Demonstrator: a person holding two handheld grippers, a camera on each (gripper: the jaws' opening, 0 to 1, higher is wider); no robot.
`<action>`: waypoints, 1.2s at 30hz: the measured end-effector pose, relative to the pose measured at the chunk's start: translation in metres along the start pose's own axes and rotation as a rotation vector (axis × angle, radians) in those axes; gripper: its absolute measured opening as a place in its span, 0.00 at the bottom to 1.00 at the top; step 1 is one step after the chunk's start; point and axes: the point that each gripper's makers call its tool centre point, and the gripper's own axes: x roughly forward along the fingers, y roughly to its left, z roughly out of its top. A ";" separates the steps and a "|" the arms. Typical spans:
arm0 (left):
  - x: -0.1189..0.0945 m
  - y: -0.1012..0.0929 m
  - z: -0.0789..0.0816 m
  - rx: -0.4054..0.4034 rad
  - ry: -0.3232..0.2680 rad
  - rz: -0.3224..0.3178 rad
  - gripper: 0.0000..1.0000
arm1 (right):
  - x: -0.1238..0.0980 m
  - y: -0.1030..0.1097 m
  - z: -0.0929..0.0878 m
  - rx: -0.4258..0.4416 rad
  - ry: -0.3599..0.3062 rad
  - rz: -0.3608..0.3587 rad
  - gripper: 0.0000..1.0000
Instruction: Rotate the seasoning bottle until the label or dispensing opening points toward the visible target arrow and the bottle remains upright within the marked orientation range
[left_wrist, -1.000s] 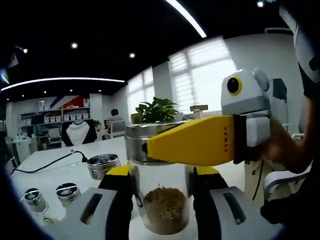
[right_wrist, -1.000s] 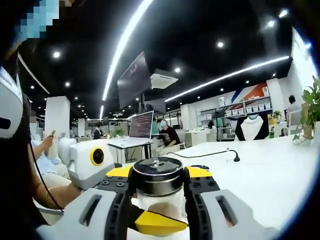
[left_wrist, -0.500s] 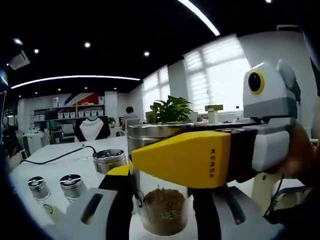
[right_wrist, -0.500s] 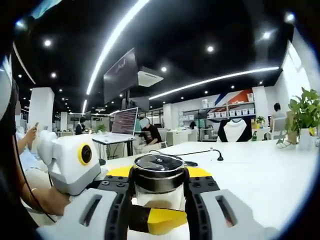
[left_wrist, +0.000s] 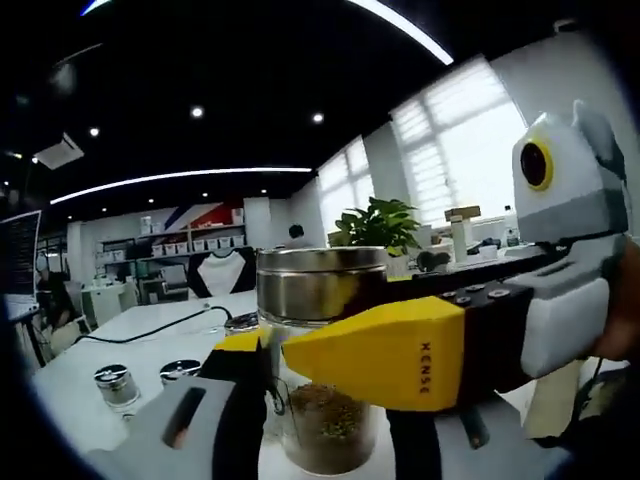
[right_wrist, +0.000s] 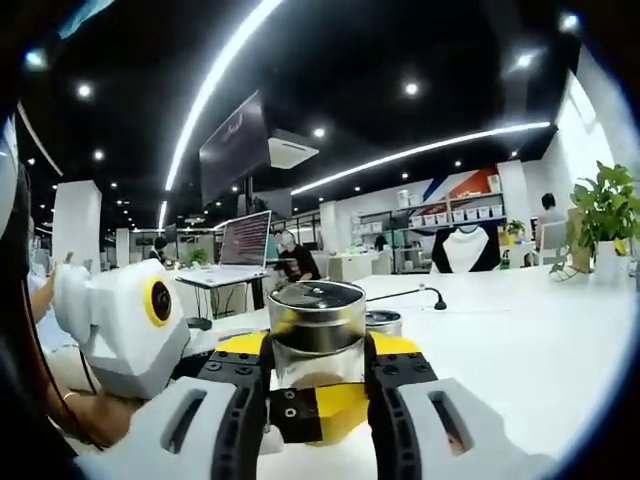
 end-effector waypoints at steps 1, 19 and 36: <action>0.000 0.001 0.000 -0.007 -0.004 0.009 0.47 | 0.000 0.000 0.000 0.000 -0.001 0.003 0.35; 0.000 0.004 0.000 0.000 -0.007 0.047 0.47 | 0.012 -0.007 0.005 0.010 -0.018 -0.041 0.36; -0.006 -0.007 0.006 0.085 0.026 -0.118 0.47 | 0.003 -0.002 0.011 0.055 -0.053 0.111 0.35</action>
